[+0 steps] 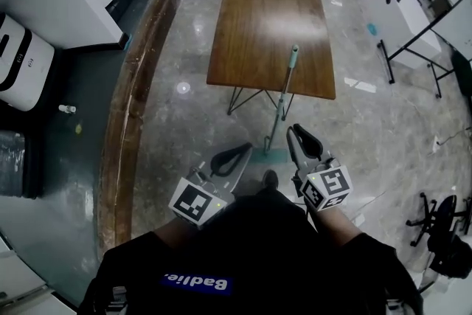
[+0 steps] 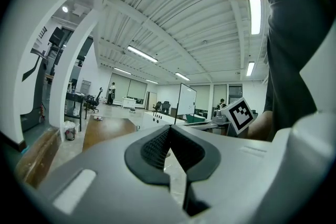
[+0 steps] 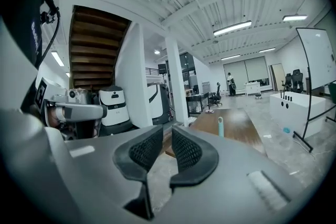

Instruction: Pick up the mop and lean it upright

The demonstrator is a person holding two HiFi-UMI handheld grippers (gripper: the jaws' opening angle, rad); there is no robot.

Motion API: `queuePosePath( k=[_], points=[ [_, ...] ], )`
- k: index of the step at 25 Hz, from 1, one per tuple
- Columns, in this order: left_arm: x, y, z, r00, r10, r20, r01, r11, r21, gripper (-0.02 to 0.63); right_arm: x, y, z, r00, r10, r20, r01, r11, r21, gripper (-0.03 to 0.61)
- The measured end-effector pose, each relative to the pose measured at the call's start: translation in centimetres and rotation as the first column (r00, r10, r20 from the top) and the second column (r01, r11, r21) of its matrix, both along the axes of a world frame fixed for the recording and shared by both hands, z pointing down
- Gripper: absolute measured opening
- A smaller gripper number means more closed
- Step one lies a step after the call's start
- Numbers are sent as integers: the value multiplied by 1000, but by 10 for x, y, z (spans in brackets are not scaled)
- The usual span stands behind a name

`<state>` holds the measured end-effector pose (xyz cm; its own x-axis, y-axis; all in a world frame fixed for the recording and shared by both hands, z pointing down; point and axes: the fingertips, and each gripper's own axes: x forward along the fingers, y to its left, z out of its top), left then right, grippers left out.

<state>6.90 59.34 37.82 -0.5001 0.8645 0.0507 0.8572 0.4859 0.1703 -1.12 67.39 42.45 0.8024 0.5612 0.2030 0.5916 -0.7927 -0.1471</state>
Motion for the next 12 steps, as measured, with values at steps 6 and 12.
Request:
queuePosePath(
  k=[6,12],
  points=[
    [-5,16,0,996,-81,-36,82,997,14,18,-3,28,20,997,-71,5,70,997,30,66],
    [-18,35,0,984,-167,-61,168,985,25,18,-15,62,43,991,-133,16,132,990,60,73]
  ],
)
